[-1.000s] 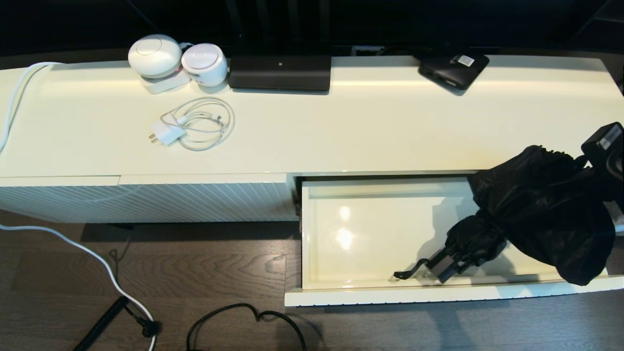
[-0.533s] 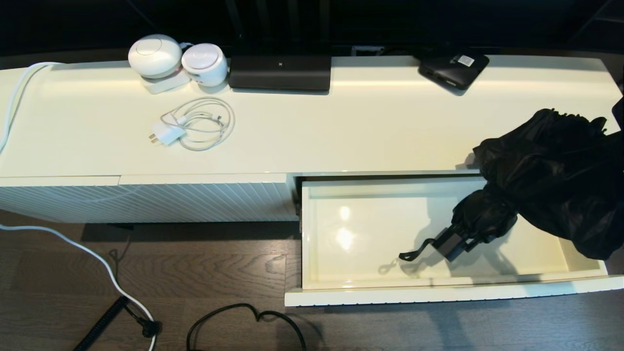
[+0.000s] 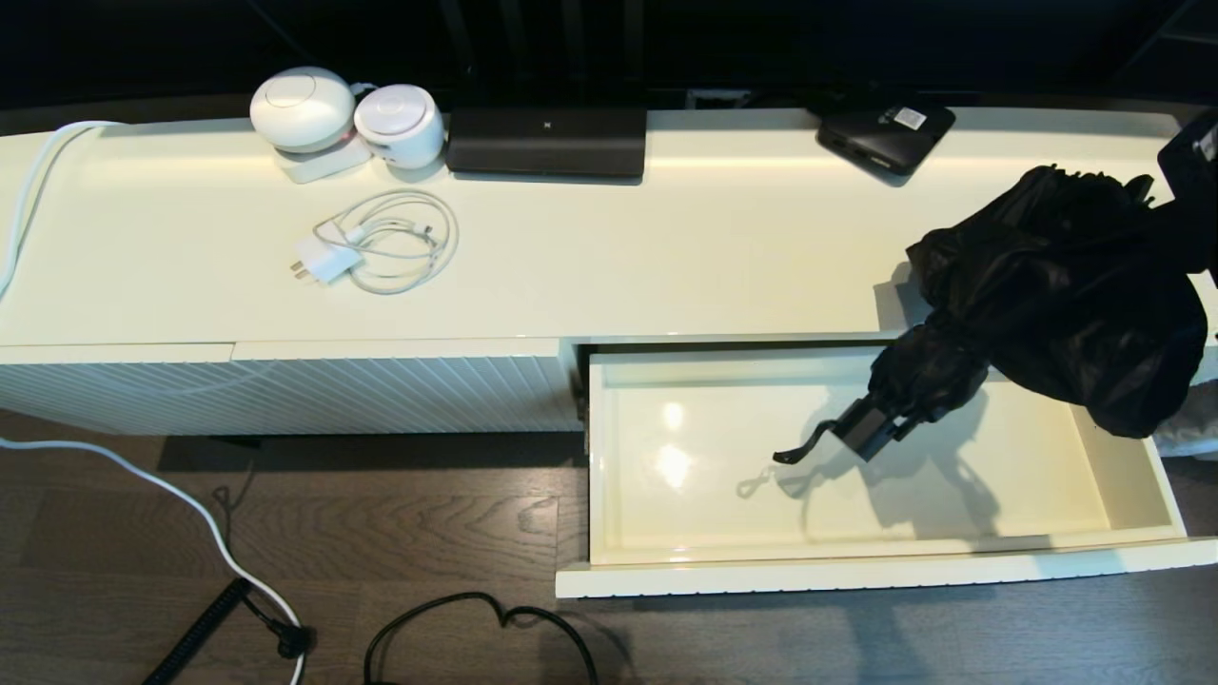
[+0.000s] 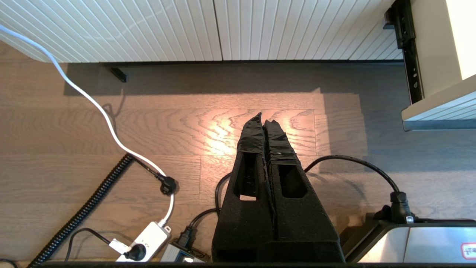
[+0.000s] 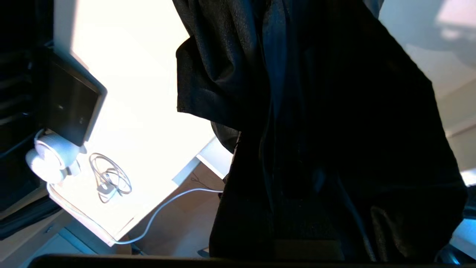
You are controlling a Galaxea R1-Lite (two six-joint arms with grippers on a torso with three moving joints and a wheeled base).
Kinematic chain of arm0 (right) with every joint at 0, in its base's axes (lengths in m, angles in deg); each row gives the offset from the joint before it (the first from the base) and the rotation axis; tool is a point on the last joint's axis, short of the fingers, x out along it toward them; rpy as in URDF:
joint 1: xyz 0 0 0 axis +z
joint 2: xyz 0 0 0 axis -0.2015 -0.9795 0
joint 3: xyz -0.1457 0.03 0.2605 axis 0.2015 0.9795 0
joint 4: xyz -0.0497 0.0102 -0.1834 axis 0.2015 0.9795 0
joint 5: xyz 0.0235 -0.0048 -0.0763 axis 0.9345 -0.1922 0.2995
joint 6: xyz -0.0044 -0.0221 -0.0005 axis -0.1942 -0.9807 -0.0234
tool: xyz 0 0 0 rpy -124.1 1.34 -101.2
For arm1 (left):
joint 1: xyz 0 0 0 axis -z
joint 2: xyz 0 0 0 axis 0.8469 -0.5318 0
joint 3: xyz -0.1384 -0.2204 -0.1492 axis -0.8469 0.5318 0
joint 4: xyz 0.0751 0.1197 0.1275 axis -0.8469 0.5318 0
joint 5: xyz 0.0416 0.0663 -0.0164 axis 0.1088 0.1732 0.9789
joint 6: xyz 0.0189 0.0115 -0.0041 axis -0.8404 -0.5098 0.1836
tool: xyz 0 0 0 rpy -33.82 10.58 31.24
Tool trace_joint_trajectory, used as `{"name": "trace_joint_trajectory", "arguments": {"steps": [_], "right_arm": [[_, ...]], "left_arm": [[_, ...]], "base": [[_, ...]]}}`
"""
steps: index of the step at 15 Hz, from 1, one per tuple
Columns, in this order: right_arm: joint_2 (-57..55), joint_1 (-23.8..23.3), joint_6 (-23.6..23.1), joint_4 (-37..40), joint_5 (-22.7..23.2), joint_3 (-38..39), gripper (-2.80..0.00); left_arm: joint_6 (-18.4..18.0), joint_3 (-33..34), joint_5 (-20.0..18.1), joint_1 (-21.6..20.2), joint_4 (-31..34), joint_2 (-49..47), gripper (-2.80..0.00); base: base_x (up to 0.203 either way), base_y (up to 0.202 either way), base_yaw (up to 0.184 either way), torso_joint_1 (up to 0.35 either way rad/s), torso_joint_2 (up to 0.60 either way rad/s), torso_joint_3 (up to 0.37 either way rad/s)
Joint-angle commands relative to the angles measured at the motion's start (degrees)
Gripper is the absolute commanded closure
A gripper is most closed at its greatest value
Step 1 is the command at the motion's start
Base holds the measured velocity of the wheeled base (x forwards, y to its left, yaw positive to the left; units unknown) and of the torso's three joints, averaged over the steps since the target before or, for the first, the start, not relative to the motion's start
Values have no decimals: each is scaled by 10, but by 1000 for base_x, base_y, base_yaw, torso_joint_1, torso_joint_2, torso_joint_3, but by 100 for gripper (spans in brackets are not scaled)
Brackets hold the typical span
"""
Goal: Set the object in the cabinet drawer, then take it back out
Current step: Take the umbrella out of the drawer and put it on the table
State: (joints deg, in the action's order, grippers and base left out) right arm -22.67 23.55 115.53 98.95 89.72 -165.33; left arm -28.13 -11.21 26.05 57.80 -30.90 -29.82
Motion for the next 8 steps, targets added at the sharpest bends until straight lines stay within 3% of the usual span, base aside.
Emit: {"name": "trace_joint_trajectory", "arguments": {"steps": [1,8], "right_arm": [[-30,-2,3,3,0,-32,0],[-131,-59,-1,0,0,-136,0]], "left_arm": [[0,0,0,0,0,0,0],[0,0,0,0,0,0,0]], "base": [[0,0,0,0,0,0],[0,0,0,0,0,0]]}}
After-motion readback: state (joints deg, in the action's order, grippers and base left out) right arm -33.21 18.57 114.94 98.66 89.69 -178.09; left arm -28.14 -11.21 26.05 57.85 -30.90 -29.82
